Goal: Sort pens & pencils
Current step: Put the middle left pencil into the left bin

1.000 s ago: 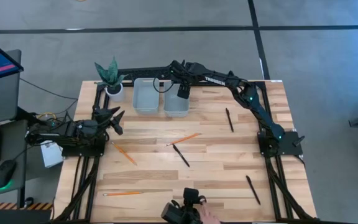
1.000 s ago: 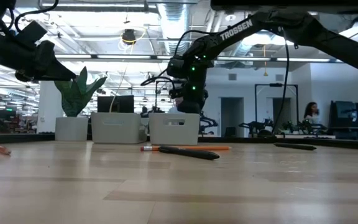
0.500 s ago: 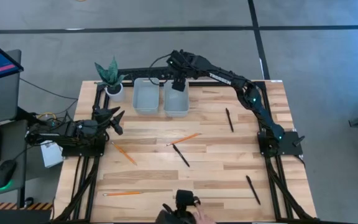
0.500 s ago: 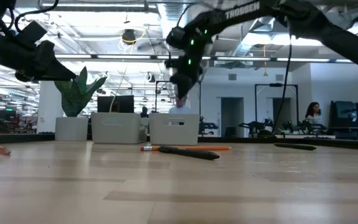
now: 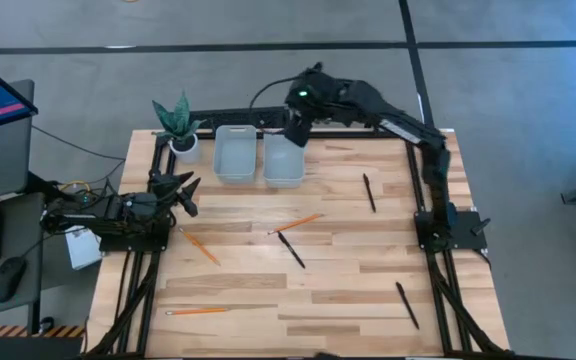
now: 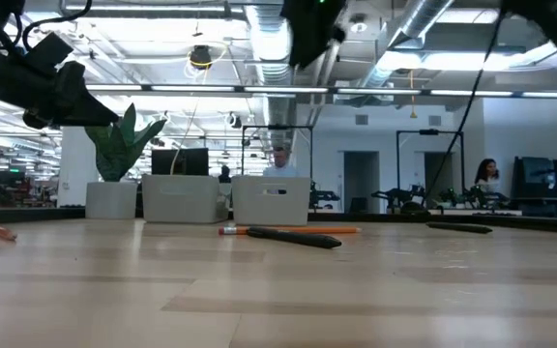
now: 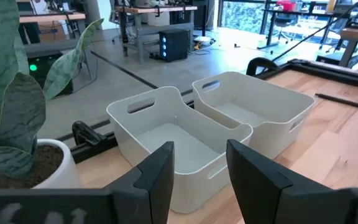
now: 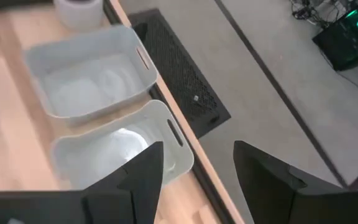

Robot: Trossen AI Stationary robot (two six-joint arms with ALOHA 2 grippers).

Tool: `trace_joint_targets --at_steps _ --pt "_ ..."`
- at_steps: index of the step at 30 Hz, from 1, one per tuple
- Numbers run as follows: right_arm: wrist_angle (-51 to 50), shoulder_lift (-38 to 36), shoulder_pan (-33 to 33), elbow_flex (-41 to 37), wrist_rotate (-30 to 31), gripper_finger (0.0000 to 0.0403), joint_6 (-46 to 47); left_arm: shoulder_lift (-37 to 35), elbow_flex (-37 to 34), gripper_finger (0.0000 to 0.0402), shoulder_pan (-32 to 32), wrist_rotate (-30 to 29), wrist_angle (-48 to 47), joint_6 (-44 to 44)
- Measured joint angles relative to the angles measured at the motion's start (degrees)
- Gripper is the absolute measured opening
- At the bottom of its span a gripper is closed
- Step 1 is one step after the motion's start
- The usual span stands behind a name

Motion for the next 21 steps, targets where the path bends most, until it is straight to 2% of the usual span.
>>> trace_joint_targets --at_steps 5,16,21 --pt "-6.94 -7.33 1.74 0.00 -0.02 0.0217 0.48 0.01 0.00 0.0137 -0.01 0.00 0.01 -0.10" --pt "-22.56 -19.43 2.65 -0.07 0.35 0.0217 13.44 0.01 0.00 0.0137 0.00 -0.01 0.11 -0.24" --pt "-22.05 -25.10 2.79 -0.77 0.36 0.0217 16.74 0.01 -0.23 0.0137 0.01 0.01 0.83 -0.24"
